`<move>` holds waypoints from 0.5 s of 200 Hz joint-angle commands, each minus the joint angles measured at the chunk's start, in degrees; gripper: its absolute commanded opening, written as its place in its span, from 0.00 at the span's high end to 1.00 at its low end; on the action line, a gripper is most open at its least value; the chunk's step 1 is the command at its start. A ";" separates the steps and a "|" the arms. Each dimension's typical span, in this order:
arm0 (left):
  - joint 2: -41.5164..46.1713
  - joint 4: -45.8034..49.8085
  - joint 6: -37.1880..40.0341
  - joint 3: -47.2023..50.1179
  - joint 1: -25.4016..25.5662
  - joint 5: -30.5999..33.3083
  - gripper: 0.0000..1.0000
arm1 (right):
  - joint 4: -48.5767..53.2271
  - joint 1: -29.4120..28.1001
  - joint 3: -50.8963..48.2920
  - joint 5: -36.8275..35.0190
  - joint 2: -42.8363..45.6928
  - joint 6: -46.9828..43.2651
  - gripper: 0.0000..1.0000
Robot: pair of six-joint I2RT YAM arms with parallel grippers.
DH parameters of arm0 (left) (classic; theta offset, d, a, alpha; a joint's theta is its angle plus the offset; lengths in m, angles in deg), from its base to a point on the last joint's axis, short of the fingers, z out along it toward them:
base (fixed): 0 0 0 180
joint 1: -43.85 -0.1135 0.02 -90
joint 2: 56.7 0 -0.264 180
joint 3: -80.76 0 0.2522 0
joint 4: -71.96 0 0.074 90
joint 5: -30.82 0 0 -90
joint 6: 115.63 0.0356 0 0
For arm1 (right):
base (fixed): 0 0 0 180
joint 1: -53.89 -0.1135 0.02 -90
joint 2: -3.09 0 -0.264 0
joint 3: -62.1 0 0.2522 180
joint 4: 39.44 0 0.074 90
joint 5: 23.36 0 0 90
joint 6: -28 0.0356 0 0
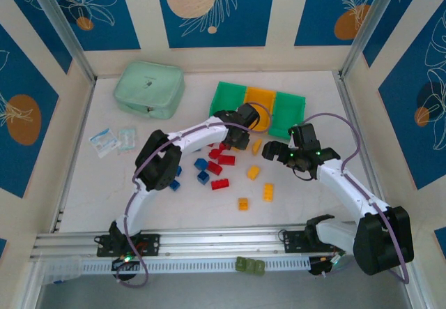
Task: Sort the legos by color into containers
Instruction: Pick up the lego from the center of the table.
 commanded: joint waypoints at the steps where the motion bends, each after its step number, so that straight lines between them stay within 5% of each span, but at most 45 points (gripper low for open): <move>1: 1.80 2.39 0.17 -1.36 0.41 0.34 0.67 | 1.93 -0.35 2.00 0.01 0.59 -1.23 0.01; 100: 12.82 -4.35 3.24 1.43 -5.07 7.57 0.69 | 1.83 -3.82 8.06 0.22 -2.70 -2.08 0.01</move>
